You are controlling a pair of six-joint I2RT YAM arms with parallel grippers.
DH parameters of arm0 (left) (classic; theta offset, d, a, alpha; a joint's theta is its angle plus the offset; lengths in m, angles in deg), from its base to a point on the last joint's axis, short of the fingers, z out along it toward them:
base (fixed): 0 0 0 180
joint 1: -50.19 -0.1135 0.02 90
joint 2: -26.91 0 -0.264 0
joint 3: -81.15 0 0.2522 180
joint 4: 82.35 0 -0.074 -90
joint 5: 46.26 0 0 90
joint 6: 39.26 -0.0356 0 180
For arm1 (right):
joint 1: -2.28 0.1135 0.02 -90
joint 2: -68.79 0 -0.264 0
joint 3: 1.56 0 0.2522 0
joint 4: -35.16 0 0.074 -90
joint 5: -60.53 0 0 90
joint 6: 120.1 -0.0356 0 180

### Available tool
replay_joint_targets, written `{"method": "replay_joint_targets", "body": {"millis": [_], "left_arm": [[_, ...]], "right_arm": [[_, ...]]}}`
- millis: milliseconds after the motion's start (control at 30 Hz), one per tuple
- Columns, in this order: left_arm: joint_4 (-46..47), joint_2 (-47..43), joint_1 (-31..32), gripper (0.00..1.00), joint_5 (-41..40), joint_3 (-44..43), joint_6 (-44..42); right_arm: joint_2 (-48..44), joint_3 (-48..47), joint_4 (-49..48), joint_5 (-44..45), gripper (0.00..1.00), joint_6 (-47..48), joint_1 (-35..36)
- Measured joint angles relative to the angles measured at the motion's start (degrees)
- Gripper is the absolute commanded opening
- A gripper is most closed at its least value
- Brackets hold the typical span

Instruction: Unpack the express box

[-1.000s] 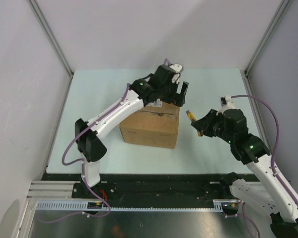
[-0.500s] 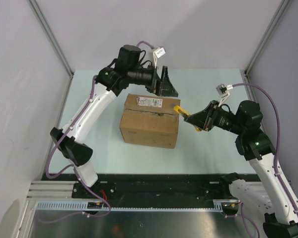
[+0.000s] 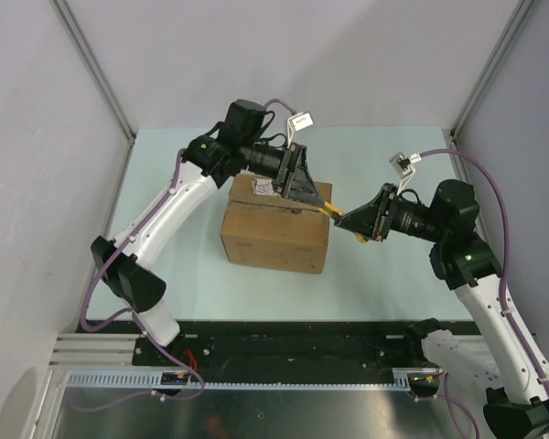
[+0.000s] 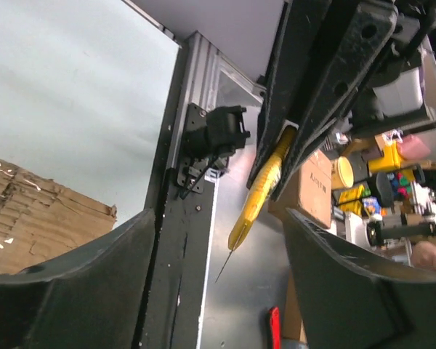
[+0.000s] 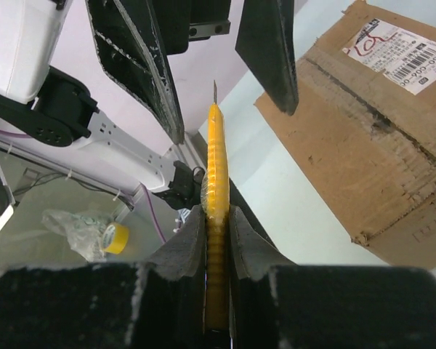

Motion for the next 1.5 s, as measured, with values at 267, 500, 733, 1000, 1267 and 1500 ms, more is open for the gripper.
{"method": "replay_joint_targets", "body": {"millis": [267,500,733,1000,1267,1500], "left_arm": [[1.4,-0.5,1.0,0.36,4.8,0.2,-0.8],[1.8,-0.6,1.6,0.0,7.4,0.2,-2.0],[2.6,-1.8,1.7,0.0,7.9,0.2,-2.4],[4.1,-2.1,1.3,0.0,0.9,-3.9,3.7],[12.6,-5.2,1.0,0.0,-5.3,-4.7,13.4],[20.0,-8.1,1.0,0.0,-6.1,-1.9,18.5]], "right_arm": [[0.7,-0.2,-2.8,-2.5,0.0,-1.8,0.0],[1.2,-0.5,-3.6,-3.8,0.0,-3.2,-0.2],[1.1,-0.9,-5.0,-3.6,0.96,-5.2,-0.9],[-2.1,-0.9,-8.3,7.6,0.97,-8.6,-1.4],[-0.8,-1.0,-21.1,10.5,0.58,-14.6,0.0],[4.0,-1.0,-30.9,10.7,0.63,-19.1,2.1]]}}
